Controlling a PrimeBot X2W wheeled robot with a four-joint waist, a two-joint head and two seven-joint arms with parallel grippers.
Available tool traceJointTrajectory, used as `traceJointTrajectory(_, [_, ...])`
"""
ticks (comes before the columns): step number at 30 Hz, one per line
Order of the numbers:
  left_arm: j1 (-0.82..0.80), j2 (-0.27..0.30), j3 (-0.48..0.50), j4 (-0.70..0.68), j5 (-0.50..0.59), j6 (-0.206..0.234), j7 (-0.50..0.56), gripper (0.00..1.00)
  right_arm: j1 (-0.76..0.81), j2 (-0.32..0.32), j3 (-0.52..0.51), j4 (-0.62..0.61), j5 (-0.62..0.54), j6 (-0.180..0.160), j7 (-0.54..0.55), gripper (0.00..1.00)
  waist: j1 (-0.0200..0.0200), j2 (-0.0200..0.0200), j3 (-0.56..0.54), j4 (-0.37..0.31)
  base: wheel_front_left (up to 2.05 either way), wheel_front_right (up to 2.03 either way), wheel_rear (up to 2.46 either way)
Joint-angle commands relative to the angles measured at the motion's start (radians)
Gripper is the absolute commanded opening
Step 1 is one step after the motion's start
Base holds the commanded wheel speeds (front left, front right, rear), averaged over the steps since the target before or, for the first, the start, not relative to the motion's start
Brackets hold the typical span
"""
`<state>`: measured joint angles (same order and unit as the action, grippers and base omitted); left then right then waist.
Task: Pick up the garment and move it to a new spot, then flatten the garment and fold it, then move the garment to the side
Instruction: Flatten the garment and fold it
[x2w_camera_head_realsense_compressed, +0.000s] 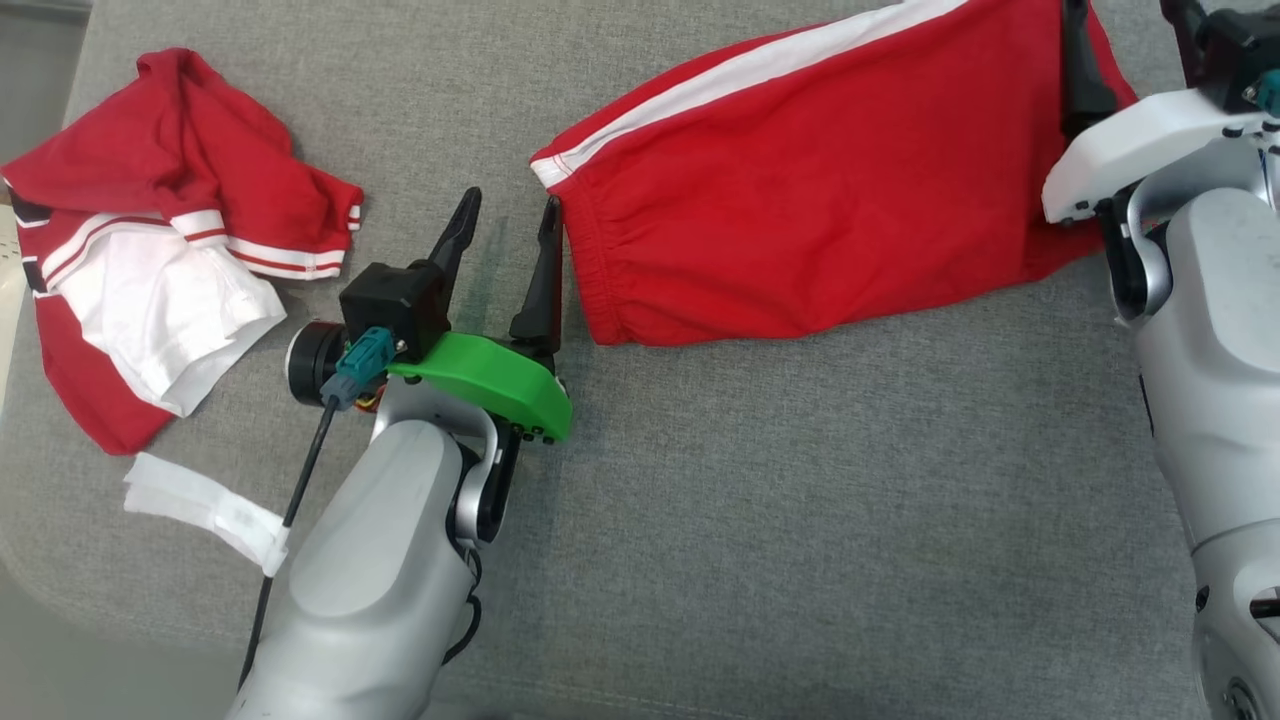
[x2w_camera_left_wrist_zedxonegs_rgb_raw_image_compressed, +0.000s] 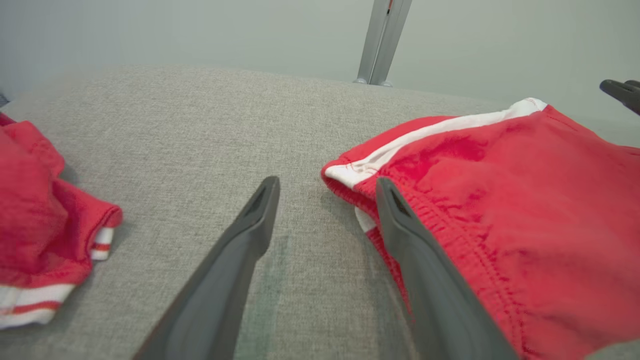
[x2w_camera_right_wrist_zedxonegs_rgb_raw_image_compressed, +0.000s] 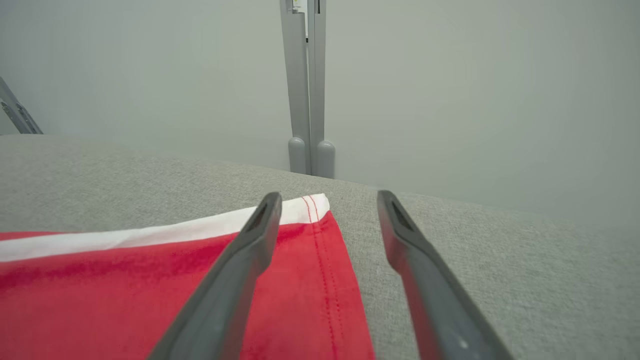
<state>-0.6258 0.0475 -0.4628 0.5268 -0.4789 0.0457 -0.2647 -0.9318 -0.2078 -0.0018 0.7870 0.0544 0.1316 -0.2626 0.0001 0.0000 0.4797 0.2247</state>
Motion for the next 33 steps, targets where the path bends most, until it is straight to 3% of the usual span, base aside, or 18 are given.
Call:
traceJointTrajectory(1, [0.019,0.006,0.011,-0.006,0.02,0.006,0.001,1.0,0.029,0.0,-0.001,-0.002,0.01,-0.002,-0.003,1.0,-0.0001,0.0,-0.011,-0.007,0.0,0.0,0.0])
traceJointTrajectory(6, [0.068,0.006,0.053,-0.033,0.053,0.007,0.001,1.0,0.095,-0.005,0.007,0.035,0.044,-0.002,-0.003,1.0,-0.0001,0.0,-0.036,-0.018,0.0,0.0,0.0])
traceJointTrajectory(12, [0.118,0.006,0.076,-0.045,0.087,-0.001,0.001,1.0,0.145,0.018,0.051,0.202,0.09,-0.002,0.018,1.0,-0.0001,0.0,-0.067,-0.024,0.0,0.0,0.0])
traceJointTrajectory(14, [0.127,0.006,0.085,-0.048,0.076,-0.001,0.001,1.0,0.139,0.021,0.078,0.237,0.108,-0.001,0.017,0.65,-0.0001,0.0,-0.072,-0.024,0.0,0.0,0.0])
traceJointTrajectory(16, [0.134,0.005,0.091,-0.045,0.086,-0.002,0.001,1.0,0.131,0.024,0.099,0.267,0.13,-0.001,0.016,0.0,-0.0001,0.0,-0.079,-0.025,0.0,0.0,0.0])
traceJointTrajectory(23, [0.177,0.006,0.113,-0.035,0.111,0.001,0.001,1.0,0.14,0.018,0.078,0.289,0.223,-0.002,0.0,0.0,-0.0001,0.0,-0.133,-0.039,0.0,0.0,0.0])
traceJointTrajectory(33, [0.285,0.005,0.181,-0.026,0.13,-0.011,0.001,1.0,0.303,0.003,-0.007,0.131,0.324,-0.002,-0.002,0.0,-0.0001,0.0,-0.233,-0.078,0.0,0.0,0.0])
